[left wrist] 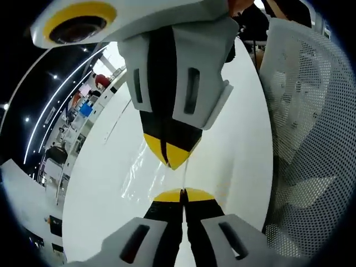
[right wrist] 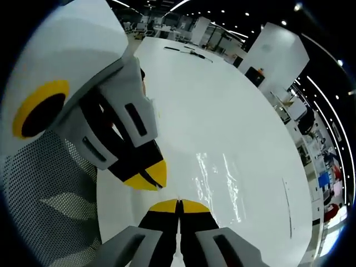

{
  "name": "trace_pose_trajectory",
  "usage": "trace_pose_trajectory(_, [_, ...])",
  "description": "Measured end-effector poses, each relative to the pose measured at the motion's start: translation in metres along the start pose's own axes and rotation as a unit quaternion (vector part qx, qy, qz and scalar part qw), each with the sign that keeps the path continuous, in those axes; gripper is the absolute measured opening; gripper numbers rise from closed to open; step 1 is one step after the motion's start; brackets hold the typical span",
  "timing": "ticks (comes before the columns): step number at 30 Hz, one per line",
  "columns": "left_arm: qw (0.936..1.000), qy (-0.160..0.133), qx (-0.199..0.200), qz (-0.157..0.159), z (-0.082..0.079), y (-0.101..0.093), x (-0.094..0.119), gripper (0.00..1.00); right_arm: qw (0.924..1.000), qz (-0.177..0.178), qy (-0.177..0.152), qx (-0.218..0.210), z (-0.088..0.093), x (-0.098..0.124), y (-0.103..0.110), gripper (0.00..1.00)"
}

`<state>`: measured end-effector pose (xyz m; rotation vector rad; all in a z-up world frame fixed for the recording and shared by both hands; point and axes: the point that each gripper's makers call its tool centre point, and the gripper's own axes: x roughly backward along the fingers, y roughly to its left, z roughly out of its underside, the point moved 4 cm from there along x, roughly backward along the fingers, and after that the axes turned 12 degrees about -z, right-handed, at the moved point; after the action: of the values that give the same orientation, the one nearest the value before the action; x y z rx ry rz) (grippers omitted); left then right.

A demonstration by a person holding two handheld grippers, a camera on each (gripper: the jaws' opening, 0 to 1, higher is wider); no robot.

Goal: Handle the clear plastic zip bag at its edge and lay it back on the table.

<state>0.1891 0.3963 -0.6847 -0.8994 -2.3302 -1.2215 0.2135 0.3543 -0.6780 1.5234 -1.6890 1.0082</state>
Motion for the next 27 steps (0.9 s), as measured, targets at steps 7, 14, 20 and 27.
trace_pose_trajectory(7, [0.9999,0.003,-0.007,0.01,-0.001,-0.007,-0.004,0.0,0.9998,0.012,-0.006,-0.015,0.003,-0.001,-0.011,0.0])
trace_pose_trajectory(14, [0.9996,0.006,-0.017,0.022,-0.001,-0.019,-0.006,0.0,0.999,0.025,-0.015,-0.033,0.004,0.001,-0.023,0.0])
trace_pose_trajectory(20, [0.9995,0.01,-0.017,0.026,0.001,-0.026,-0.009,0.0,0.9985,0.036,-0.017,-0.037,0.005,0.002,-0.026,0.0])
trace_pose_trajectory(27, [0.9992,0.011,-0.024,0.03,0.003,-0.03,-0.012,0.0,0.996,0.059,-0.032,-0.058,0.007,0.008,-0.039,0.0])
